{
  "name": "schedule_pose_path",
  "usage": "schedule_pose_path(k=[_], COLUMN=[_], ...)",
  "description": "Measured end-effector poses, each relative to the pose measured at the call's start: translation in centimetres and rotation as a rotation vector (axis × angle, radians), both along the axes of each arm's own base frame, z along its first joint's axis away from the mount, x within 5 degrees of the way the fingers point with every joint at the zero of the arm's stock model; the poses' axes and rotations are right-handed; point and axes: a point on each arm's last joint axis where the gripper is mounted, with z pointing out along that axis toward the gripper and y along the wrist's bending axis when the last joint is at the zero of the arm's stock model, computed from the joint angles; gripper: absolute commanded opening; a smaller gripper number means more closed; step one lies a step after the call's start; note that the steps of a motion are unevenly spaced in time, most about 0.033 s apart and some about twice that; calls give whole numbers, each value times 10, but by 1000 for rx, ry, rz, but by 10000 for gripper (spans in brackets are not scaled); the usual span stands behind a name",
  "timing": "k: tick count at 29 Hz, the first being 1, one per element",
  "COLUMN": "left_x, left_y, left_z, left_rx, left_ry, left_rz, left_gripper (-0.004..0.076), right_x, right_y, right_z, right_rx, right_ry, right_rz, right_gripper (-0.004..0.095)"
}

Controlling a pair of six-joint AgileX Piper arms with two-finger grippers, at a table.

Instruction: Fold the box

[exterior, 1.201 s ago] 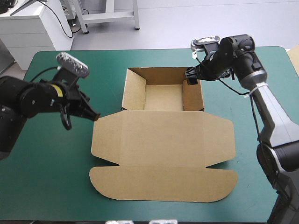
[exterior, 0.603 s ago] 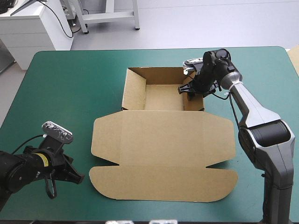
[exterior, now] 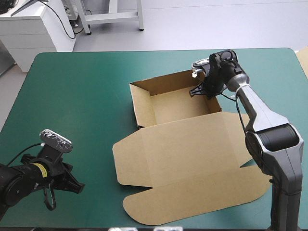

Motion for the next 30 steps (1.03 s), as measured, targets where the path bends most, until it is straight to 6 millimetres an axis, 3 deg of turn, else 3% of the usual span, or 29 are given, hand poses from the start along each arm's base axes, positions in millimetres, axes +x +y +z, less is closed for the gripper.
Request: schedule_pose_path(k=[3, 6, 13, 20, 27, 30], left_x=[0, 0, 0, 0, 0, 0], left_y=[0, 0, 0, 0, 0, 0], left_z=[0, 0, 0, 0, 0, 0], left_rx=[0, 0, 3, 3, 3, 3], left_ry=[1, 1, 1, 2, 1, 1], left_rz=[0, 0, 0, 1, 1, 1], left_gripper=[-8, -8, -8, -8, -8, -8], right_x=[5, 12, 22, 7, -13, -19], right_y=[-10, -33, -140, -240, -297, -314], right_z=[10, 23, 49, 50, 49, 49], right_rx=[-25, -53, -146, -158, -122, -85], right_ry=[-39, -92, -182, -169, -165, -172], right_rz=[-14, -48, -255, -468, -581, -608], right_gripper=[-21, -21, -21, -21, -10, 82])
